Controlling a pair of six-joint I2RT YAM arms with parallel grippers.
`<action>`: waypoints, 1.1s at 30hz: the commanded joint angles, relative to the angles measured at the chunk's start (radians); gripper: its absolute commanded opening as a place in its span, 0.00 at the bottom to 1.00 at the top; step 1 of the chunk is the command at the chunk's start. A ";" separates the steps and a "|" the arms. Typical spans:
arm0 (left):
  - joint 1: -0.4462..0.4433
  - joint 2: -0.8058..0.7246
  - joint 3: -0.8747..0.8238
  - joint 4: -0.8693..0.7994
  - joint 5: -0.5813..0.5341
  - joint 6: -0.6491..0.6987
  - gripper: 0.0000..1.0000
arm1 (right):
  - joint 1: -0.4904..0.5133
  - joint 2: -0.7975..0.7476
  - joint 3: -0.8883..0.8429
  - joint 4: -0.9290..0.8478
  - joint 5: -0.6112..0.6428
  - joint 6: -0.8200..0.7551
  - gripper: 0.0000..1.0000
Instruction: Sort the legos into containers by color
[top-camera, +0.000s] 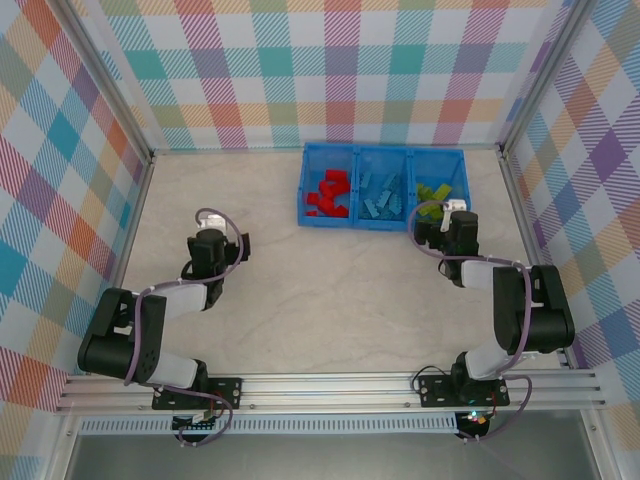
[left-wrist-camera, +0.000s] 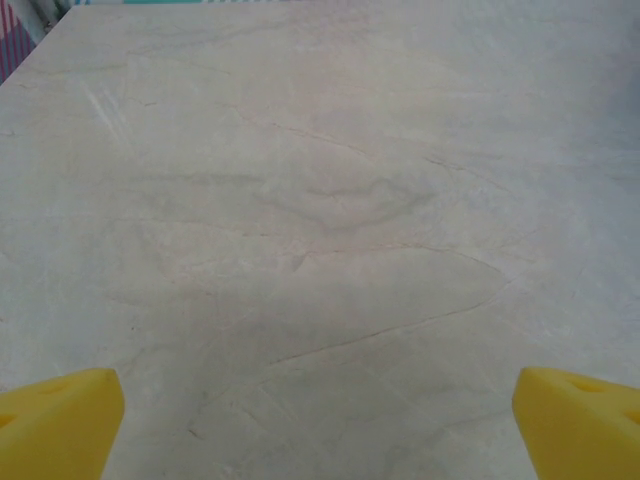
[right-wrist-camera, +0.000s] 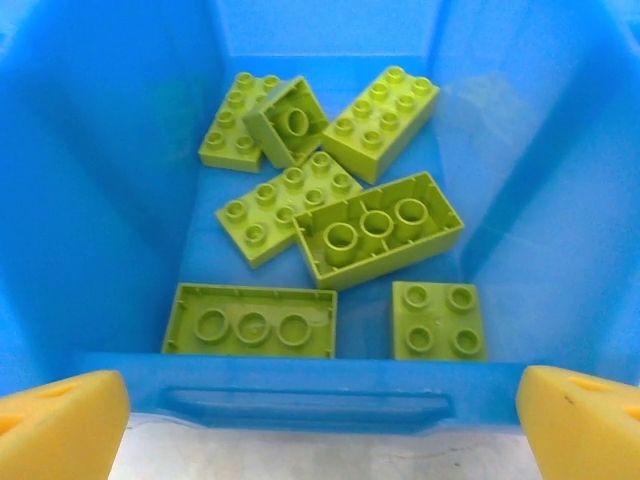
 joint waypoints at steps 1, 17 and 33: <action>0.077 0.146 -0.045 0.285 0.106 -0.009 1.00 | -0.006 -0.020 -0.031 0.069 -0.050 -0.012 1.00; 0.094 0.130 -0.027 0.213 0.143 -0.015 1.00 | -0.015 -0.003 -0.191 0.389 -0.042 -0.006 1.00; 0.093 0.131 -0.026 0.214 0.143 -0.016 1.00 | -0.013 -0.007 -0.201 0.402 -0.033 -0.004 1.00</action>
